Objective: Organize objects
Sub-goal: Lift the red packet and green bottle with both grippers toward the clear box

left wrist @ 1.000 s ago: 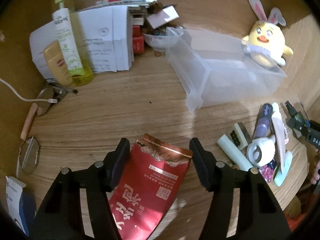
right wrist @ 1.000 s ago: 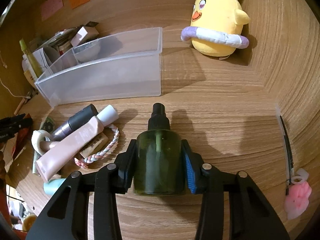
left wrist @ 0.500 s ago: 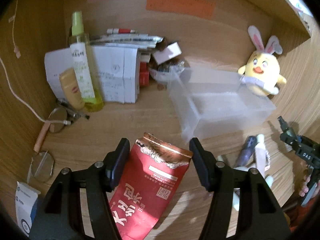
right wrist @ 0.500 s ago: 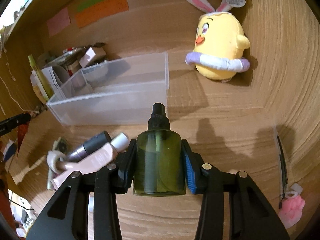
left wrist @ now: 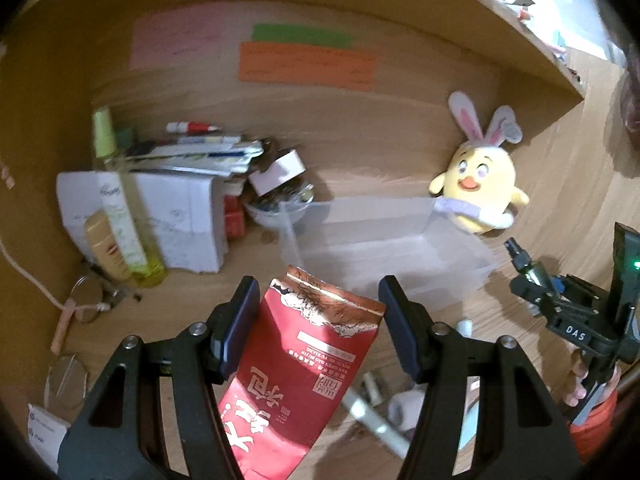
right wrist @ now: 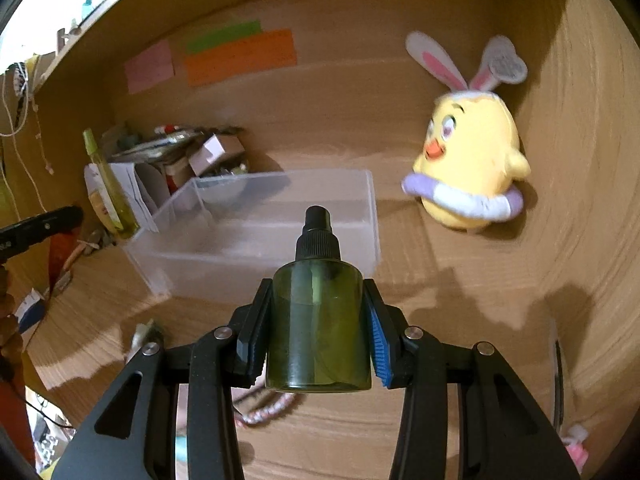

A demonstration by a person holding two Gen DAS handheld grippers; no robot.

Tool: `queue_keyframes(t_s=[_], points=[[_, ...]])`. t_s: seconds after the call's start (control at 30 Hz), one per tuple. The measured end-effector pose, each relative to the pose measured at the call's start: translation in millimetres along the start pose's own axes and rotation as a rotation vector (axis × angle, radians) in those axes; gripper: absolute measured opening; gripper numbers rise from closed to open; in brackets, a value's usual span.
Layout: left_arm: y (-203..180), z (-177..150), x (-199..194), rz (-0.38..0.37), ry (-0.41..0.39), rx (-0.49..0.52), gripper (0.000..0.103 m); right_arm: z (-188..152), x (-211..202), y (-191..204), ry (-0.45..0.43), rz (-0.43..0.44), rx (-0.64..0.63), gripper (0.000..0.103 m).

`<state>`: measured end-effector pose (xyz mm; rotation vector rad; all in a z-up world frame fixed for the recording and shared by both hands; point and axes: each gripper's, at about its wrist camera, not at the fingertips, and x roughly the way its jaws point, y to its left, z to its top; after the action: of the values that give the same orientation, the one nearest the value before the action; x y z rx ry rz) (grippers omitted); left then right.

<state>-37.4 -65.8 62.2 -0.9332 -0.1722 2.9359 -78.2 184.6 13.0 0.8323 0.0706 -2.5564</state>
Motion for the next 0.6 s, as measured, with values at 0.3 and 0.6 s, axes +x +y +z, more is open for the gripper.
queue_keyframes(t_s=[0.3, 0.6], points=[[-14.5, 19.0, 14.0, -0.039, -0.008, -0.002, 0.061, 32.5, 6.1, 9.9, -0.044, 0.051, -0.033, 0.039], [-20.9, 40.0, 32.0, -0.035, -0.014, -0.011, 0.061, 64.2, 15.7, 15.7, -0.079, 0.054, -0.056, 0.039]])
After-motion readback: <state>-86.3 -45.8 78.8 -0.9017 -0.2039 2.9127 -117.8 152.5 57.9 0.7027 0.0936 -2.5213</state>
